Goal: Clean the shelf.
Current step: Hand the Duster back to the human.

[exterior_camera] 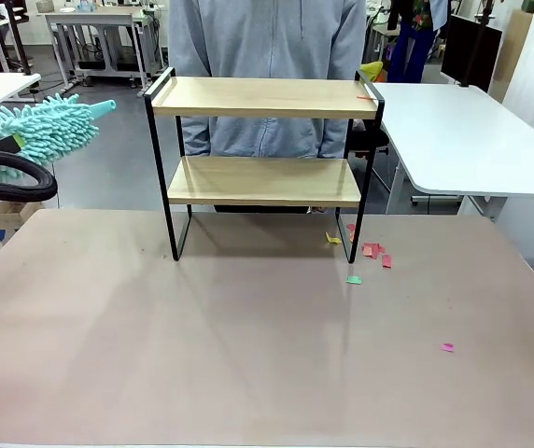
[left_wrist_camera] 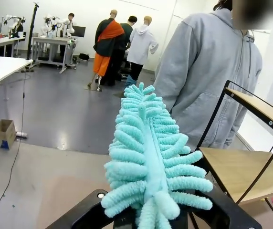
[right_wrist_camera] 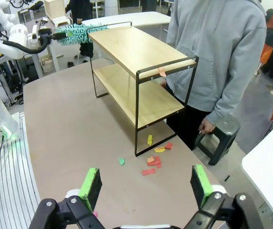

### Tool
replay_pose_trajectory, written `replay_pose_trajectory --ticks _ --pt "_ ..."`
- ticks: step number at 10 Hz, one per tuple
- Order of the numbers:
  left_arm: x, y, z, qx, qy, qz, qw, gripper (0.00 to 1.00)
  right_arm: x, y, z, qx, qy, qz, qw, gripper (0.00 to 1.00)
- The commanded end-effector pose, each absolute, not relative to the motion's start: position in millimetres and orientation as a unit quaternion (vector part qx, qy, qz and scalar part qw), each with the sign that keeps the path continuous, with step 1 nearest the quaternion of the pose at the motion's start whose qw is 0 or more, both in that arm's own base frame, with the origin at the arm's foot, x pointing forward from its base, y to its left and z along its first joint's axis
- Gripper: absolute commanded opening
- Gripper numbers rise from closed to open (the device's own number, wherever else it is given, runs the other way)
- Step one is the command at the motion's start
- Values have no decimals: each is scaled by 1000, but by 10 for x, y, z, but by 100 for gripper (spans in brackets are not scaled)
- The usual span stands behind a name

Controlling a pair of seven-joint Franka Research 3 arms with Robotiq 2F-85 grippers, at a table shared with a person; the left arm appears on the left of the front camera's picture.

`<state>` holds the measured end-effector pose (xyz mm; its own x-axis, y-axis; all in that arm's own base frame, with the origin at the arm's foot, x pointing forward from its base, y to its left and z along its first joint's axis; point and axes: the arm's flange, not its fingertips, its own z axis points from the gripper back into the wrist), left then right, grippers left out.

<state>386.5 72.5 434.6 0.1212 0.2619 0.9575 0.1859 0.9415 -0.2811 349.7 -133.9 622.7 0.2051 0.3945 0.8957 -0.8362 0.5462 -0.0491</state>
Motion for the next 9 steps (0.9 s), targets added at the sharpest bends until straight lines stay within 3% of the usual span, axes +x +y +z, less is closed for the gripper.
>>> replay_pose_trajectory --ticks 1,9 --pt "3872 735 4379 -165 -668 21 726 18 3502 -1337 6246 232 -482 418 734 100" --pt "3872 735 4379 -165 -668 21 726 18 3502 -1337 6246 232 -482 418 734 100"
